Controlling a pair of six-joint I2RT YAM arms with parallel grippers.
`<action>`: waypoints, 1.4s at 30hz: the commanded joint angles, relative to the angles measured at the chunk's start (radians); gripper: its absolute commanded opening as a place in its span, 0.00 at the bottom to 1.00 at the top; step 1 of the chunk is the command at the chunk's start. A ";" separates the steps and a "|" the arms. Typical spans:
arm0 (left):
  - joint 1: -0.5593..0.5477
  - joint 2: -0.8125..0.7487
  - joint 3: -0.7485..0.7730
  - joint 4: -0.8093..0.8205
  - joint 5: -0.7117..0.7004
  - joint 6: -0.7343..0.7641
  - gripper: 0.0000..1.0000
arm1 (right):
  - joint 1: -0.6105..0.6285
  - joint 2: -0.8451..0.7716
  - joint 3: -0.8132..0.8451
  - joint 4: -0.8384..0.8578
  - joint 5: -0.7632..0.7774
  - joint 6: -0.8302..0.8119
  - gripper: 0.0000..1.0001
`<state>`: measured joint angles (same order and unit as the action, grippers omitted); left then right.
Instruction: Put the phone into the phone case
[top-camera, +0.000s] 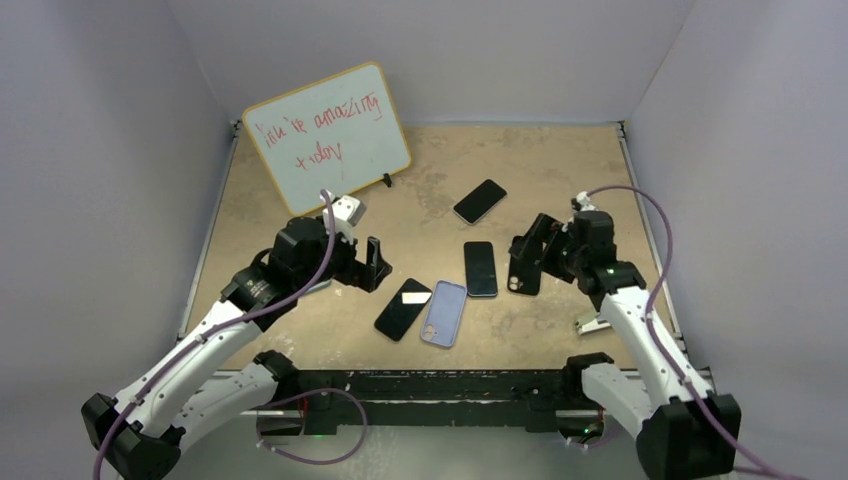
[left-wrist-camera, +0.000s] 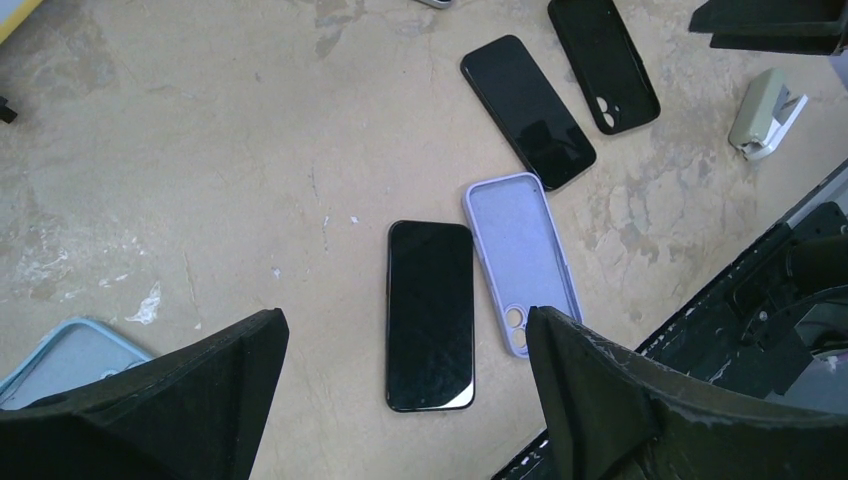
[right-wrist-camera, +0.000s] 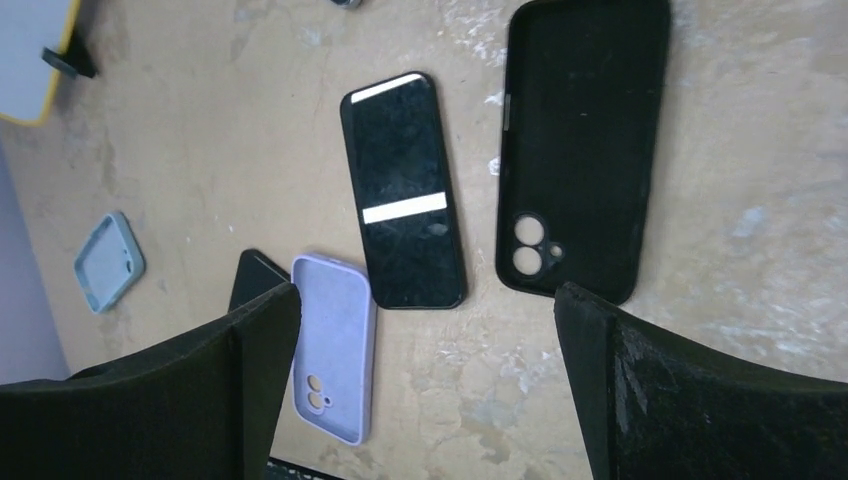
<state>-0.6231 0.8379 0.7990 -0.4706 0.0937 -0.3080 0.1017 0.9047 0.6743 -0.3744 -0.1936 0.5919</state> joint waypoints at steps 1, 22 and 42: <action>0.000 -0.026 0.049 -0.006 -0.022 0.035 0.93 | 0.164 0.105 0.057 0.105 0.168 0.043 0.99; 0.001 -0.173 0.034 -0.028 -0.135 0.010 0.93 | 0.488 0.704 0.360 0.116 0.445 0.004 0.87; 0.000 -0.176 0.033 -0.027 -0.137 0.010 0.93 | 0.501 0.789 0.319 0.101 0.516 0.015 0.91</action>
<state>-0.6231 0.6655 0.8009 -0.5064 -0.0319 -0.2955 0.5968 1.7081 1.0092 -0.2375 0.2806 0.5983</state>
